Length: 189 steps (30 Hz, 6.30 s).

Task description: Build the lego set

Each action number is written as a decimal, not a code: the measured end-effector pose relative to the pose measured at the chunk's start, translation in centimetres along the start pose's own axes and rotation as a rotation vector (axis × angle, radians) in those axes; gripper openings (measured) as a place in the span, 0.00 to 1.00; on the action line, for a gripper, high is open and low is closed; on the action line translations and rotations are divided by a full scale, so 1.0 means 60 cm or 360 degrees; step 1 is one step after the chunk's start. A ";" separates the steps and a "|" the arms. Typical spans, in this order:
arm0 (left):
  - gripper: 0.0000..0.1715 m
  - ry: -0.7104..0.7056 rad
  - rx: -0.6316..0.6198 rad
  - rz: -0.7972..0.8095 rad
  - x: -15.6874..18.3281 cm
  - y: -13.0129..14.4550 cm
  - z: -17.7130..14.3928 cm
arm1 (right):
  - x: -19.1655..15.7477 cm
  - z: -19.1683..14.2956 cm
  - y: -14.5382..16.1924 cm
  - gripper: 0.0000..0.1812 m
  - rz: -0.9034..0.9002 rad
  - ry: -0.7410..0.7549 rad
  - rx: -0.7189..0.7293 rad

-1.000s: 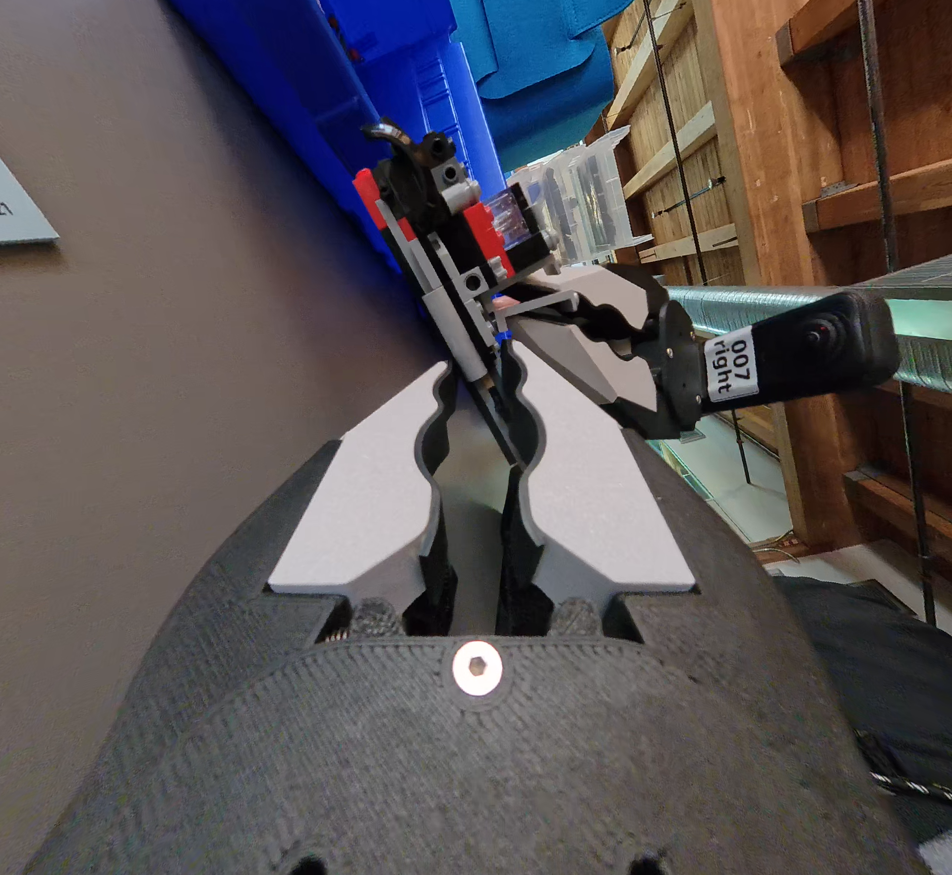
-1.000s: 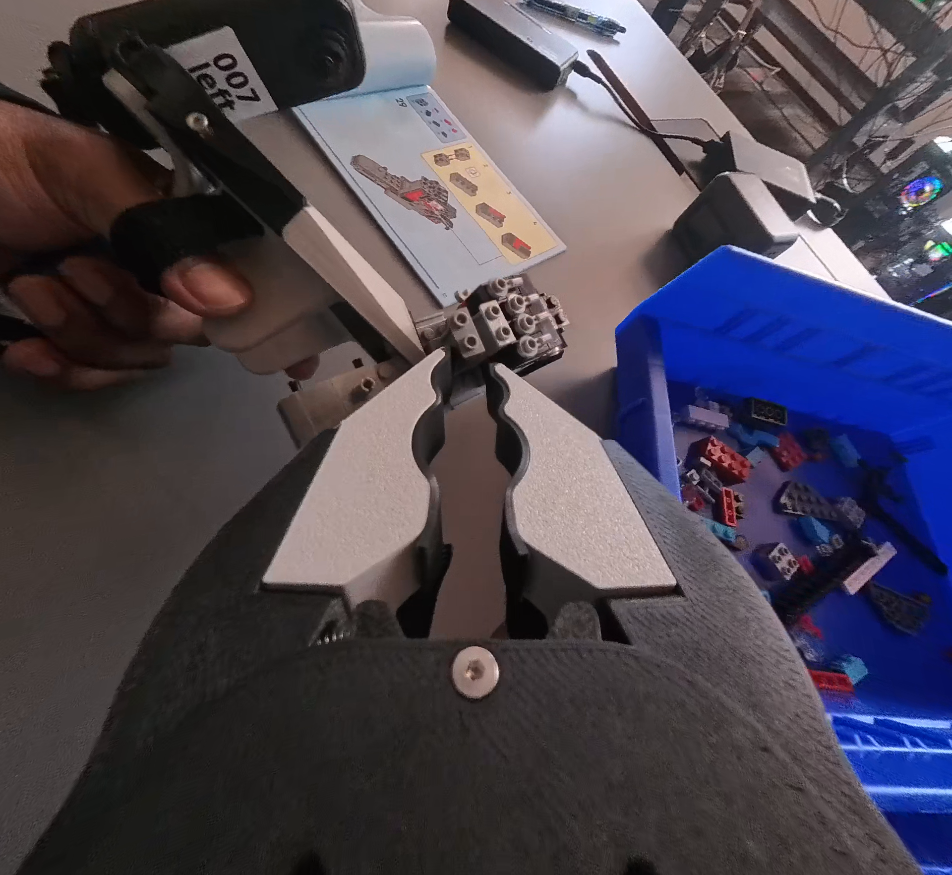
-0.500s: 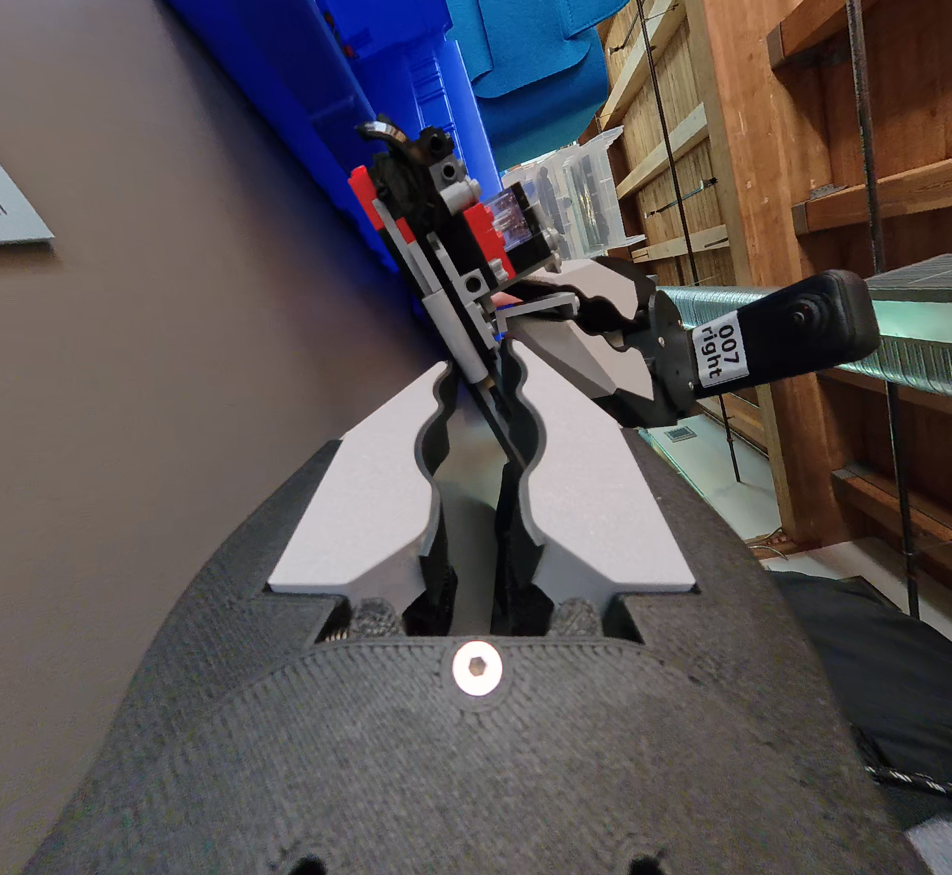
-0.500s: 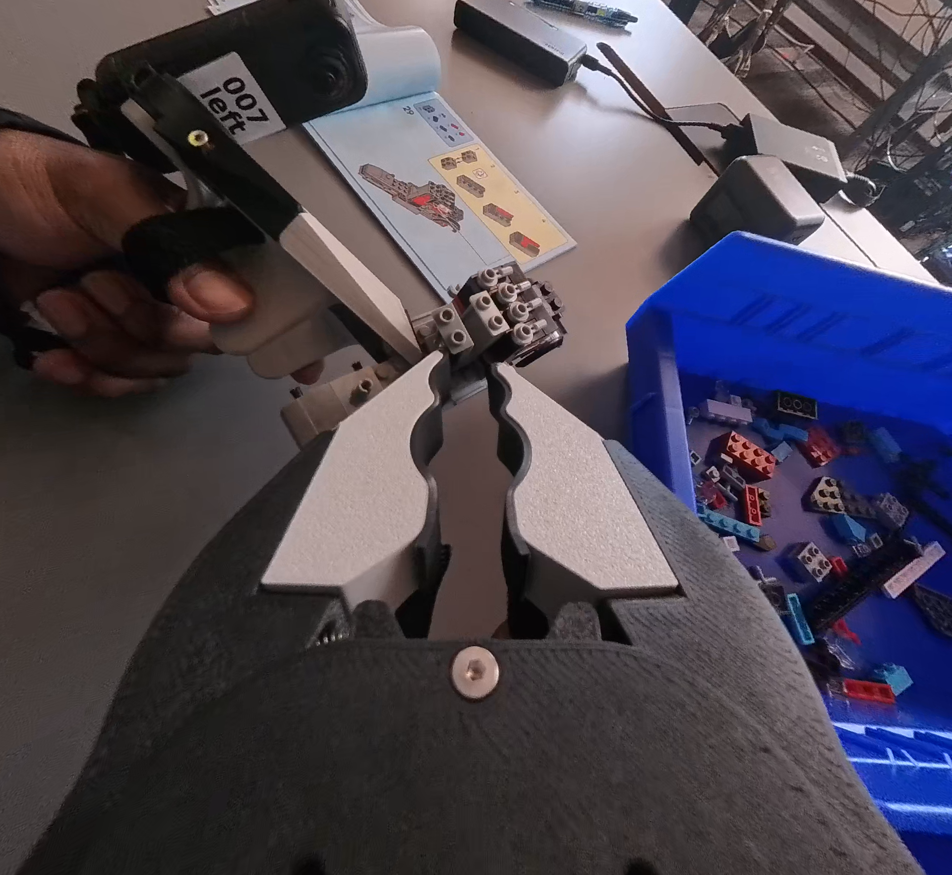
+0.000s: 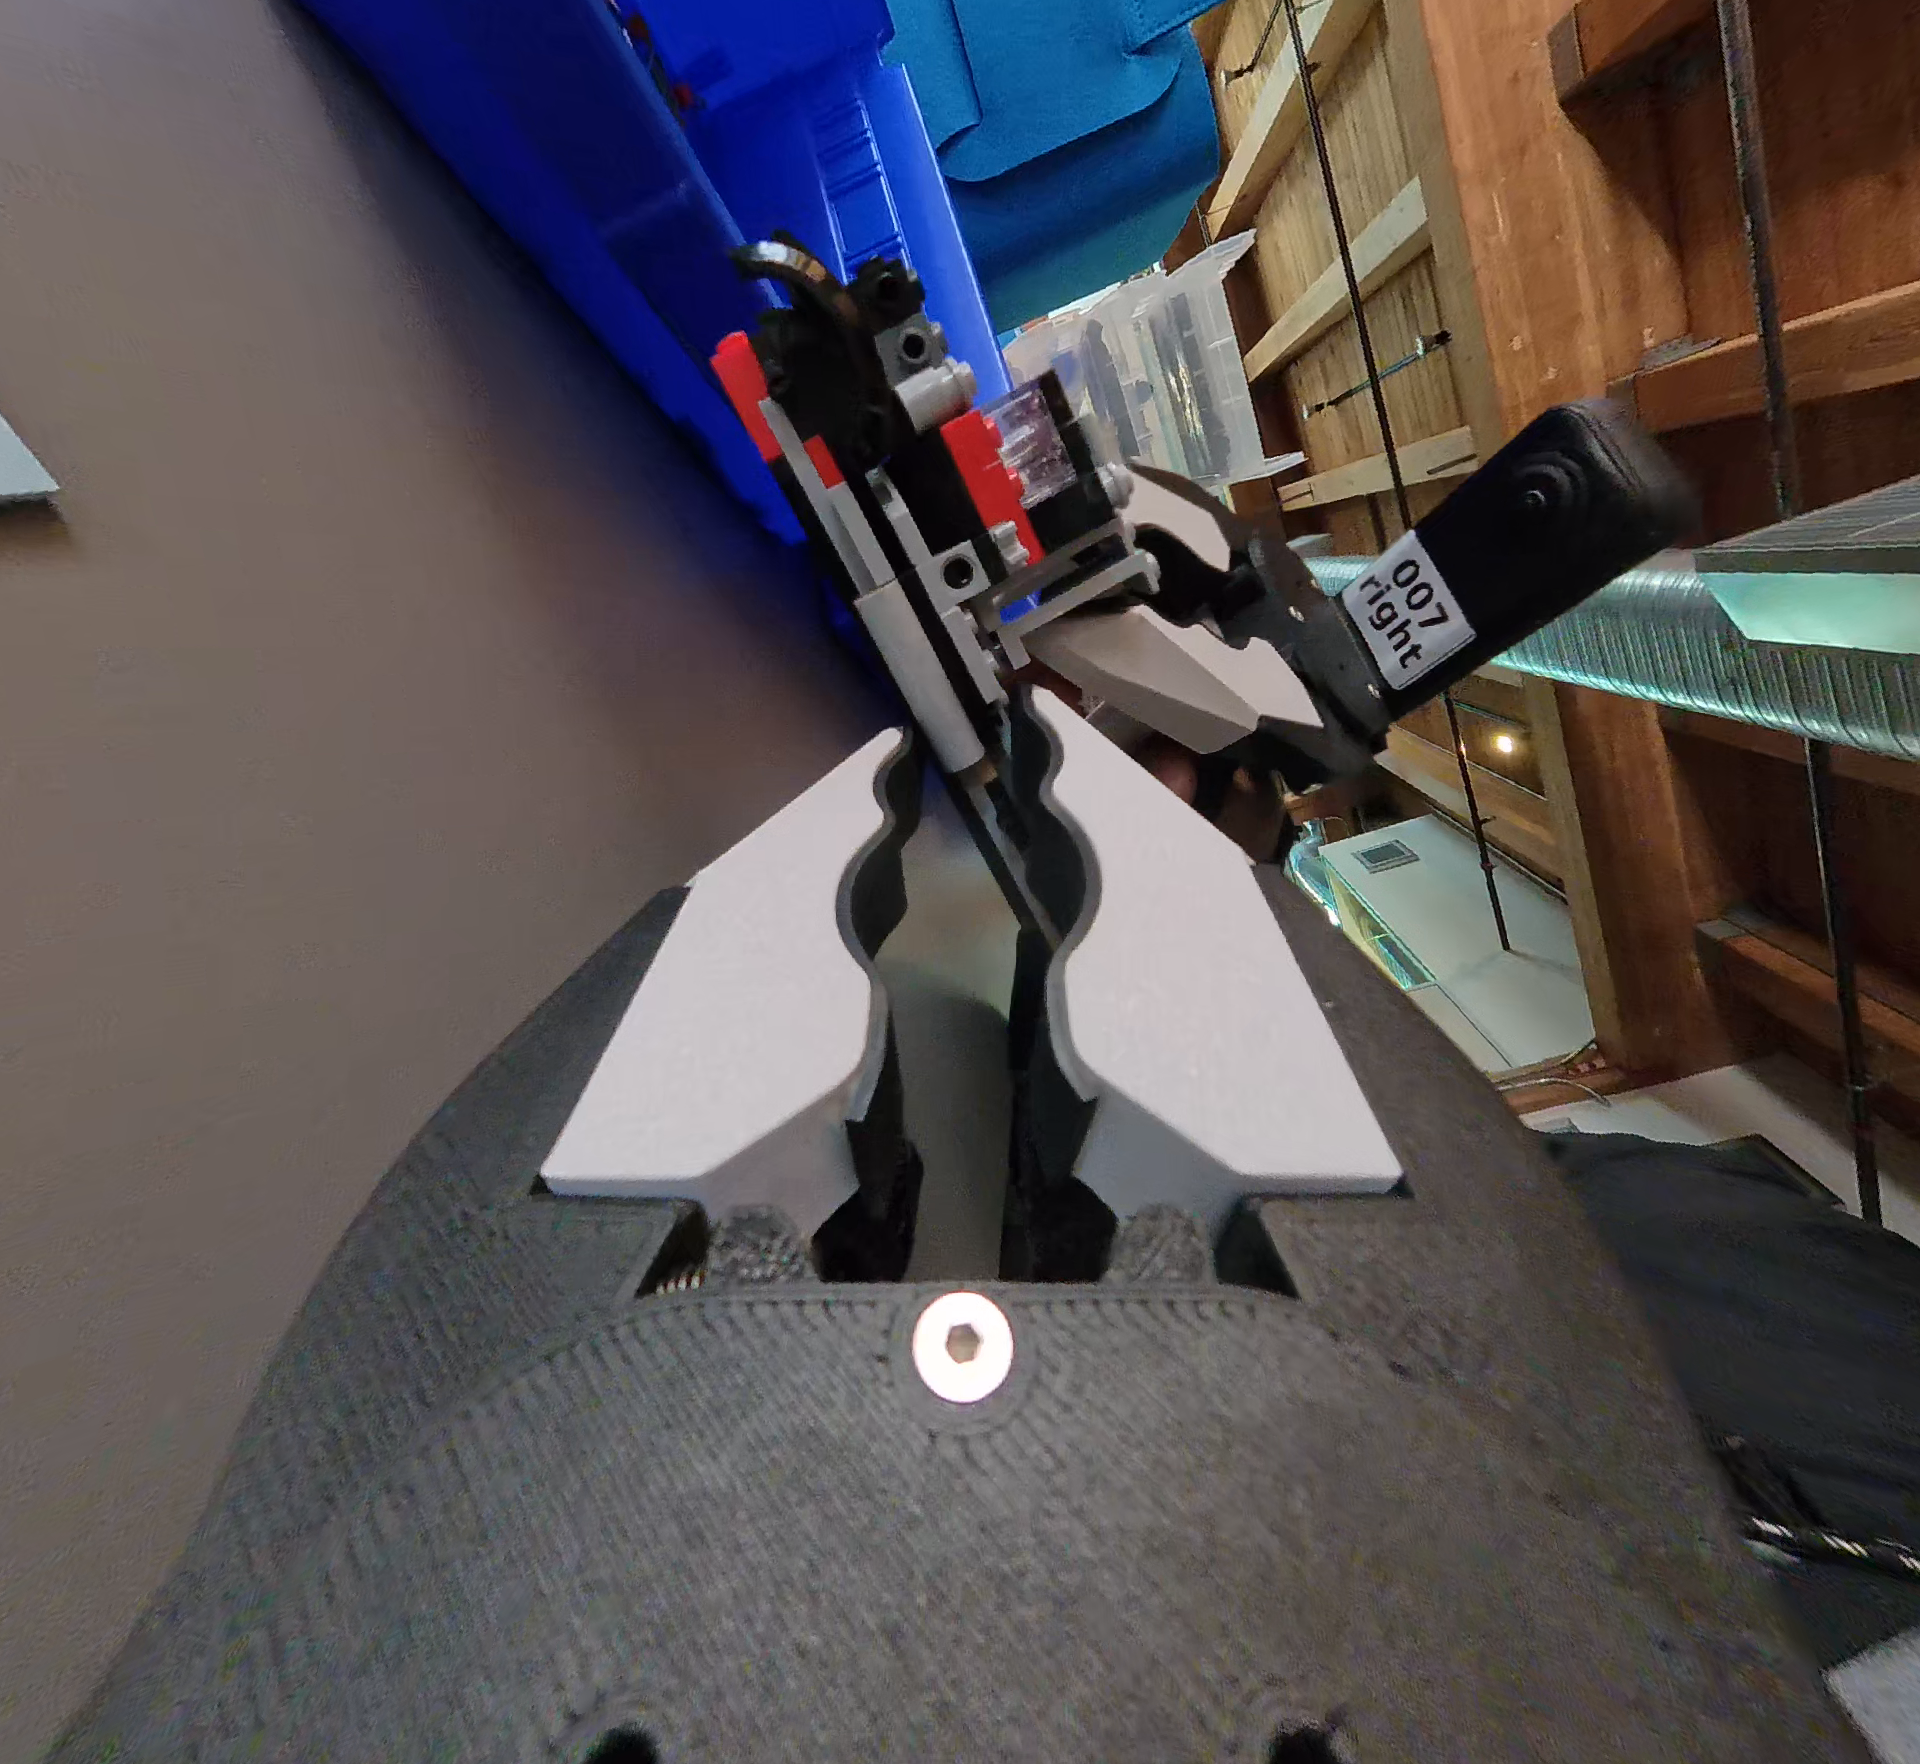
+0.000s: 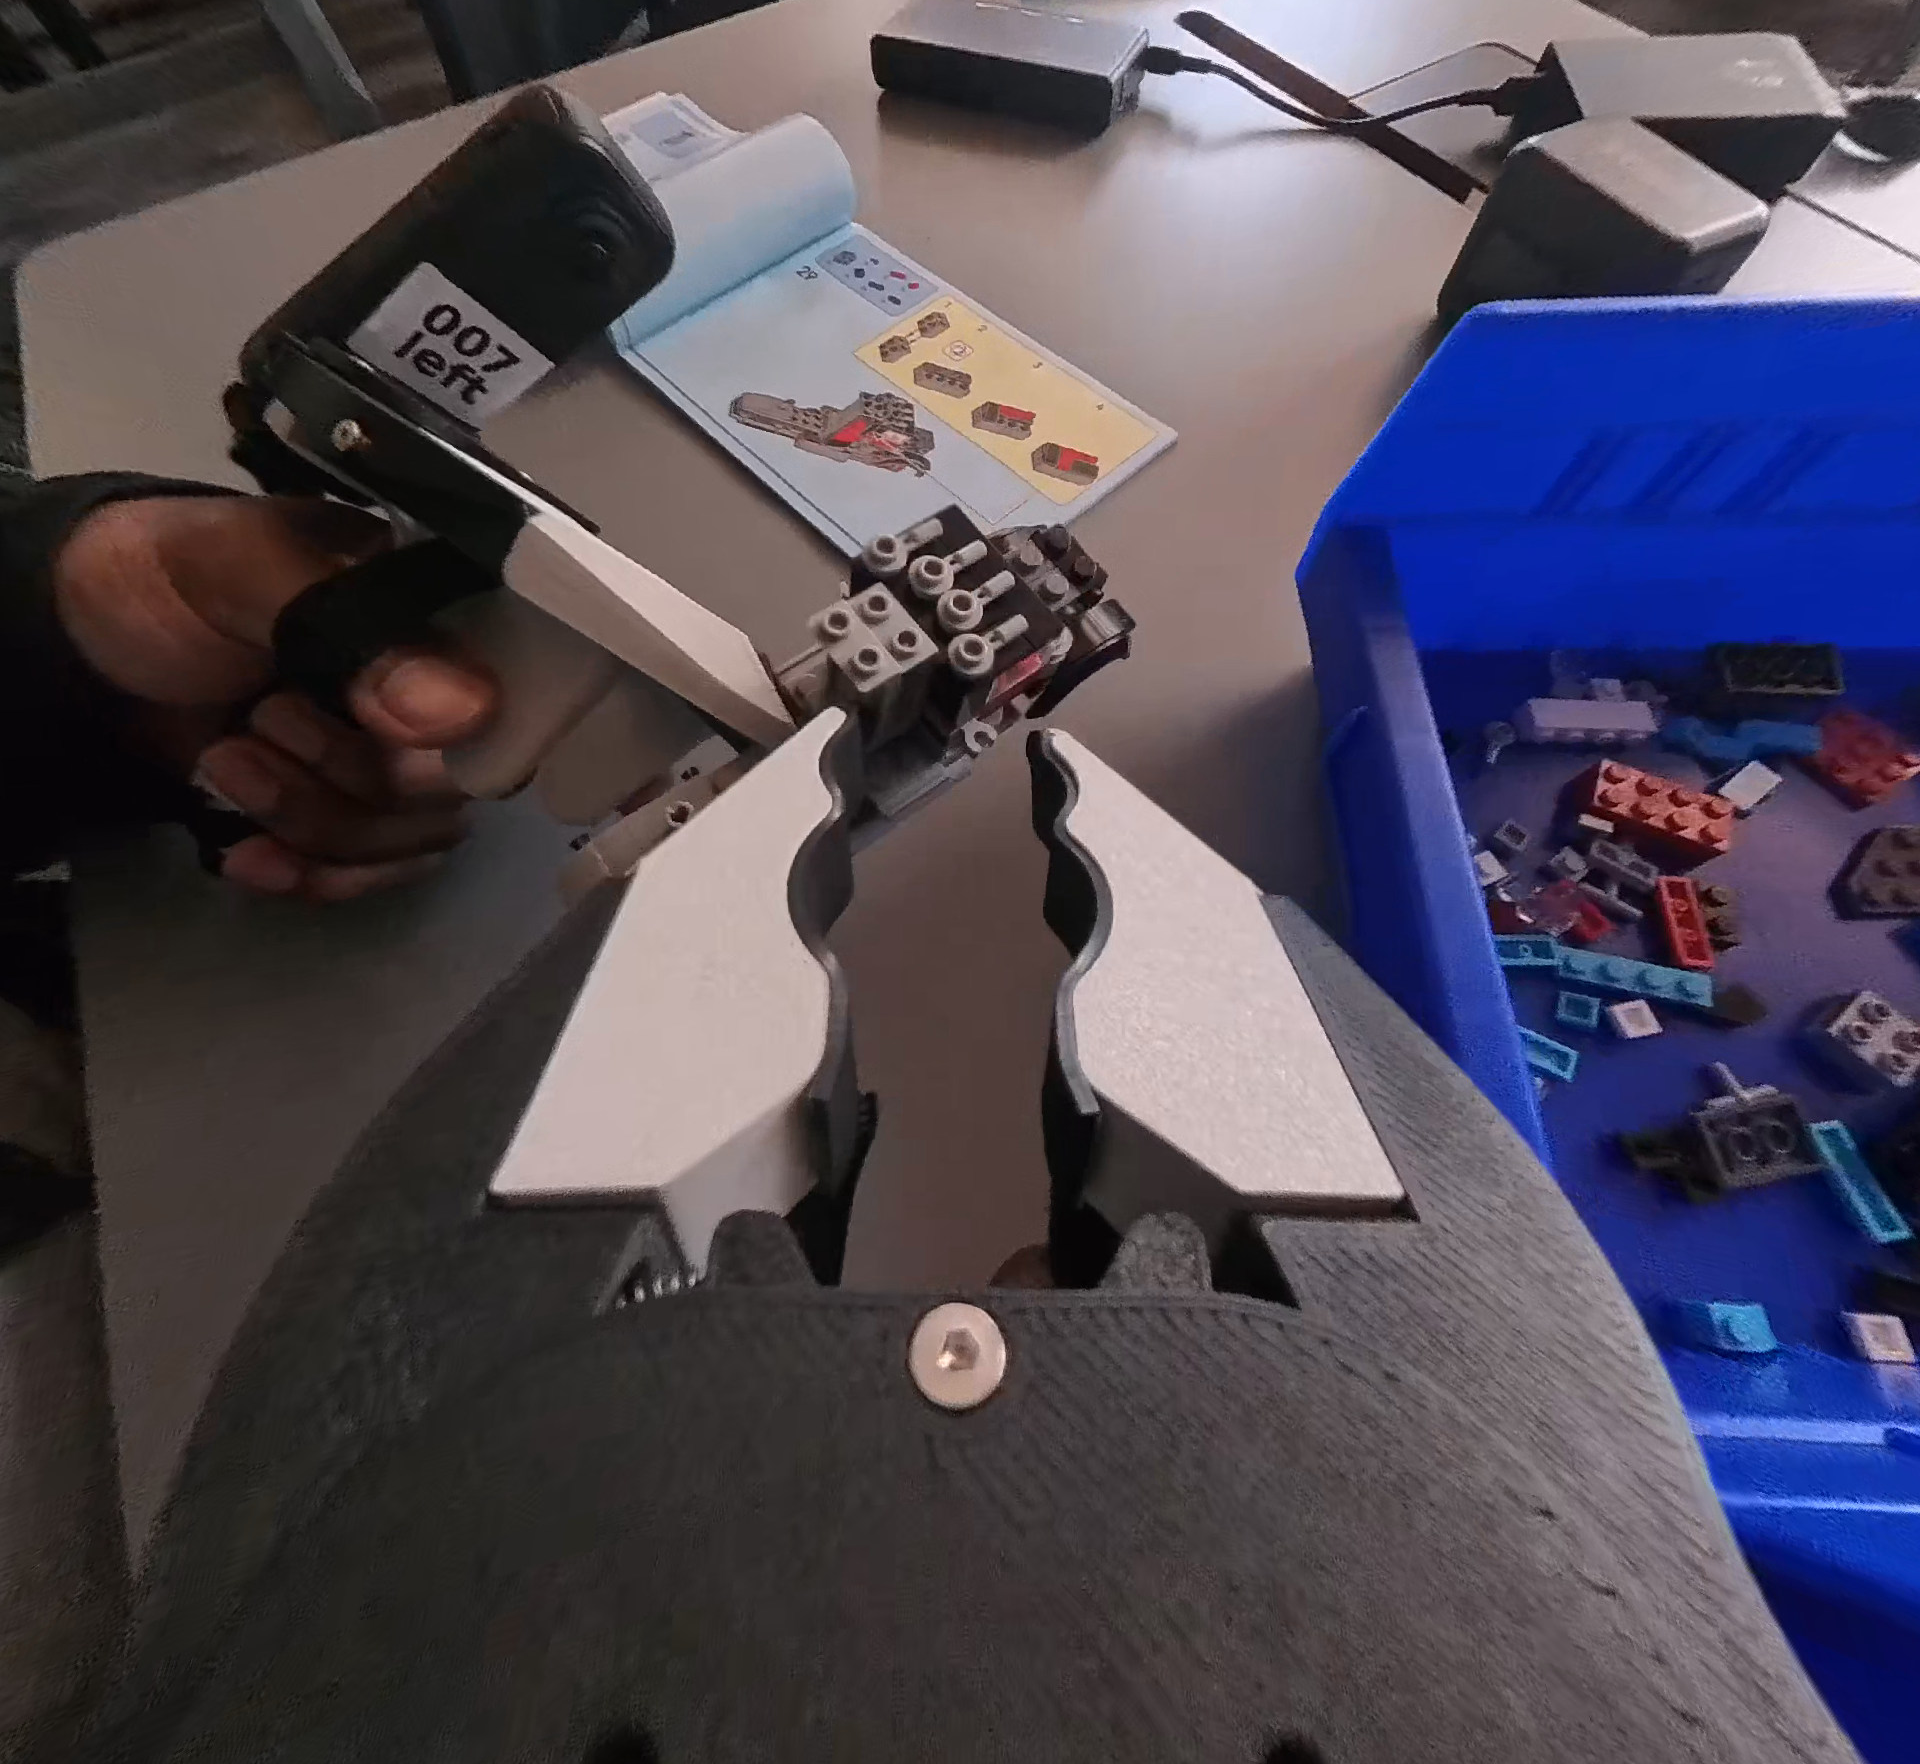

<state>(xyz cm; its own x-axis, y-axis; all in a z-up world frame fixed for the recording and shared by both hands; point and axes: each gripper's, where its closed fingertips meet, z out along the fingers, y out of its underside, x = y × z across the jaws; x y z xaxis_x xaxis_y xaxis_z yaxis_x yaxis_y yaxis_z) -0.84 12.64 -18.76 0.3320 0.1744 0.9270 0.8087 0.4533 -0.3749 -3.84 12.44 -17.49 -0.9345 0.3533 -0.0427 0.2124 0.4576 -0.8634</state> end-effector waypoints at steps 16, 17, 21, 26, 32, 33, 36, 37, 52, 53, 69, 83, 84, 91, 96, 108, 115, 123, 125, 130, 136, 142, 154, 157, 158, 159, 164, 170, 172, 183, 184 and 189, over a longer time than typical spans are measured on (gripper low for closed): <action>0.11 -0.0029 -0.0022 0.0044 -0.001 0.005 0.004 | -0.012 0.005 0.002 0.19 0.0008 -0.0025 0.0017; 0.11 -0.0034 -0.0027 0.0047 -0.001 0.006 0.004 | -0.013 0.006 0.003 0.20 0.0017 -0.0025 0.0013; 0.11 -0.0018 -0.0011 0.0044 0.001 0.003 0.003 | -0.012 0.007 0.001 0.20 0.0063 -0.0032 0.0024; 0.11 0.0001 0.0010 0.0034 0.003 0.000 0.001 | -0.008 0.005 0.000 0.18 0.0143 -0.0069 0.0065; 0.11 0.0009 0.0025 0.0043 0.005 -0.003 0.000 | -0.005 0.003 0.001 0.18 0.0208 -0.0087 0.0097; 0.11 0.0009 0.0027 0.0047 0.005 -0.003 0.000 | -0.005 0.003 0.001 0.17 0.0216 -0.0092 0.0101; 0.11 0.0017 0.0031 0.0058 0.007 -0.003 0.000 | -0.006 0.002 0.000 0.17 0.0233 -0.0103 0.0120; 0.11 0.0016 0.0033 0.0060 0.008 -0.003 0.000 | -0.006 0.002 0.001 0.17 0.0234 -0.0104 0.0123; 0.11 0.0030 0.0052 0.0077 0.011 -0.006 -0.001 | -0.008 0.004 -0.002 0.16 0.0296 -0.0095 0.0177; 0.11 0.0026 0.0051 0.0073 0.010 -0.006 -0.001 | -0.007 0.003 -0.003 0.16 0.0308 -0.0092 0.0180; 0.11 0.0206 0.0178 -0.0135 0.016 -0.035 -0.017 | -0.011 -0.008 -0.023 0.25 0.0953 -0.0354 0.0485; 0.11 0.0348 0.0210 0.0020 0.045 -0.039 -0.012 | -0.054 0.000 -0.031 0.16 0.1446 -0.0763 0.0612; 0.11 0.0345 0.0210 0.0037 0.046 -0.038 -0.011 | -0.054 -0.001 -0.031 0.15 0.1456 -0.0771 0.0616; 0.11 0.0359 0.0178 0.0064 0.050 -0.034 -0.010 | -0.055 -0.008 -0.030 0.10 0.1450 -0.0771 0.0637; 0.12 0.0365 0.0170 0.0035 0.049 -0.034 -0.010 | -0.054 -0.007 -0.029 0.11 0.1394 -0.0697 0.0630; 0.17 0.0392 0.0233 -0.0200 0.034 -0.048 -0.018 | -0.047 0.018 -0.021 0.11 0.1201 -0.0374 0.0590; 0.16 0.0397 0.0256 -0.0230 0.031 -0.052 -0.021 | -0.049 0.023 -0.024 0.11 0.1068 -0.0250 0.0578; 0.16 0.0452 0.0274 -0.0268 0.034 -0.055 -0.025 | -0.053 0.022 -0.031 0.11 0.0901 -0.0142 0.0562; 0.15 0.0471 0.0278 -0.0265 0.036 -0.055 -0.026 | -0.055 0.022 -0.034 0.11 0.0855 -0.0119 0.0556; 0.15 0.0482 0.0272 -0.0260 0.037 -0.053 -0.027 | -0.058 0.020 -0.035 0.11 0.0794 -0.0082 0.0544; 0.14 0.0482 0.0262 -0.0273 0.036 -0.052 -0.027 | -0.059 0.021 -0.034 0.11 0.0704 -0.0028 0.0522; 0.14 0.0497 0.0246 -0.0295 0.037 -0.051 -0.027 | -0.059 0.021 -0.033 0.11 0.0637 -0.0014 0.0499; 0.14 0.0510 0.0232 -0.0098 0.056 -0.046 -0.024 | -0.068 0.004 -0.042 0.12 0.0469 -0.0145 0.0560; 0.14 0.0479 0.0221 -0.0007 0.059 -0.043 -0.023 | -0.073 -0.001 -0.042 0.13 0.0460 -0.0210 0.0558; 0.14 0.0467 0.0216 0.0026 0.060 -0.042 -0.022 | -0.073 -0.003 -0.042 0.14 0.0465 -0.0228 0.0562; 0.13 0.0457 0.0213 0.0056 0.062 -0.041 -0.021 | -0.073 -0.005 -0.043 0.14 0.0478 -0.0248 0.0572; 0.12 0.0422 0.0213 0.0126 0.063 -0.040 -0.019 | -0.073 -0.011 -0.046 0.15 0.0557 -0.0346 0.0616; 0.12 0.0411 0.0212 0.0073 0.057 -0.041 -0.019 | -0.070 -0.007 -0.042 0.15 0.0574 -0.0355 0.0599; 0.12 0.0418 0.0211 0.0053 0.056 -0.041 -0.019 | -0.070 -0.006 -0.042 0.15 0.0567 -0.0351 0.0594; 0.12 0.0454 0.0242 -0.0008 0.055 -0.046 -0.023 | -0.059 -0.010 -0.051 0.17 0.0803 -0.0436 0.0715; 0.12 0.0456 0.0246 -0.0008 0.056 -0.047 -0.023 | -0.058 -0.013 -0.053 0.18 0.0824 -0.0458 0.0735; 0.12 0.0441 0.0232 0.0027 0.057 -0.044 -0.021 | -0.055 -0.024 -0.056 0.27 0.0789 -0.0472 0.0779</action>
<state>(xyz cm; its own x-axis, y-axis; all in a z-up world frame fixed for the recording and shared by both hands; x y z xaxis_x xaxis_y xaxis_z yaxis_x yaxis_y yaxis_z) -1.22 10.97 -14.63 0.4805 -0.0530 0.8754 0.7306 0.5763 -0.3662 -1.05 10.89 -13.72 -0.8148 0.1571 -0.5581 0.5417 -0.1368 -0.8294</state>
